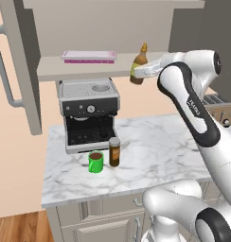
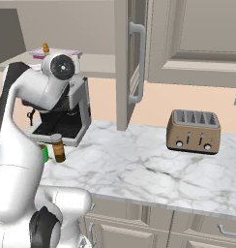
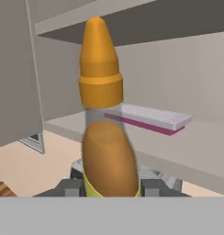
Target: Pick the cinnamon and honey bottle from the cabinet and place them next to the mug.
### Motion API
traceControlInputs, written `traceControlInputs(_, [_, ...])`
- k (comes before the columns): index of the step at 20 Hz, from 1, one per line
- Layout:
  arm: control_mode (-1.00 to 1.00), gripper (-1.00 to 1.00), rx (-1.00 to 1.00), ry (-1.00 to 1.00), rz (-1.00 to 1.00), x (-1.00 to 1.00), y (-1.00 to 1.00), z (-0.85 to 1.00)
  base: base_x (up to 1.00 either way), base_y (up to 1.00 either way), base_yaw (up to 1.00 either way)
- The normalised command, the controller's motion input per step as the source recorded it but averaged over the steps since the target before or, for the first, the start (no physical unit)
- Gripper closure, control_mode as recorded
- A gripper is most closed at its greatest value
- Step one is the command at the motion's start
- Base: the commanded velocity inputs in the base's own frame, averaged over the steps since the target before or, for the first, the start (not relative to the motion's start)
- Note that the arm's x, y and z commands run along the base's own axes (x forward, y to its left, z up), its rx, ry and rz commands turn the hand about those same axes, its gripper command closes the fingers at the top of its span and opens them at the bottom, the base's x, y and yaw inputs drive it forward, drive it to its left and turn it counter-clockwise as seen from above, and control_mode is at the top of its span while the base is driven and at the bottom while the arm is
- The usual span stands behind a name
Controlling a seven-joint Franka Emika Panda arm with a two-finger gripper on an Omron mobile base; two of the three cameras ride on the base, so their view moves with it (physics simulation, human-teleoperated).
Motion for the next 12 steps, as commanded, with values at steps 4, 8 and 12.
traceControlInputs(4, [-1.0, 1.0, 0.0, 0.0, 0.18, -0.16, -0.53, -0.19, 0.0, 0.0, 0.0])
traceControlInputs(8, [-1.0, 1.0, 0.0, 0.01, 0.18, -0.06, -0.23, -0.29, 0.0, 0.0, 0.0])
traceControlInputs(12, [-1.0, 1.0, 0.0, 0.05, 0.17, 0.0, -0.12, -0.49, 0.0, 0.0, 0.0])
